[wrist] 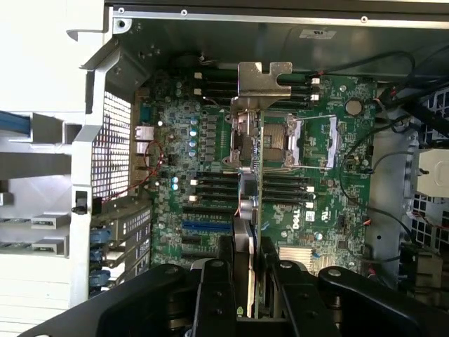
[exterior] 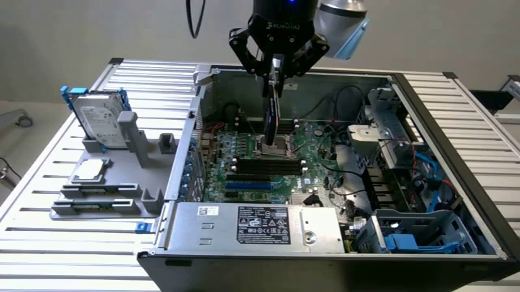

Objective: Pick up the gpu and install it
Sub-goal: 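Insert the gpu into the slot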

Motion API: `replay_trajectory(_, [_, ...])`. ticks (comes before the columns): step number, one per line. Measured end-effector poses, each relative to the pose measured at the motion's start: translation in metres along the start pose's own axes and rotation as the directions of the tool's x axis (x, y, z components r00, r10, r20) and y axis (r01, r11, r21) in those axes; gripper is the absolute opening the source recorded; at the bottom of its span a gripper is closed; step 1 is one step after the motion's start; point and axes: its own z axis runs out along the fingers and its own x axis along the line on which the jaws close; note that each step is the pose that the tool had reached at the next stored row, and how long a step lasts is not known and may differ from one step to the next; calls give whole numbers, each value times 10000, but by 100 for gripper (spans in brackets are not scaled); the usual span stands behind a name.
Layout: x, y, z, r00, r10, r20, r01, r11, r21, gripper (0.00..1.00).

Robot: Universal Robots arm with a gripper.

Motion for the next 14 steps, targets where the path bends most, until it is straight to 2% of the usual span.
replay_trajectory(4, [0, 0, 5, 10000, 0, 4, 0, 10000, -1, 26])
replay_trajectory(6, [-1, -1, 13, 9998, -209, 79, 209, 9998, 13, 26])
replay_trajectory(10, [-1, -2, 33, 9957, -921, 59, 920, 9957, 38, 26])
replay_trajectory(14, [-2, -4, 62, 9863, -1650, 12, 1649, 9863, 58, 26])
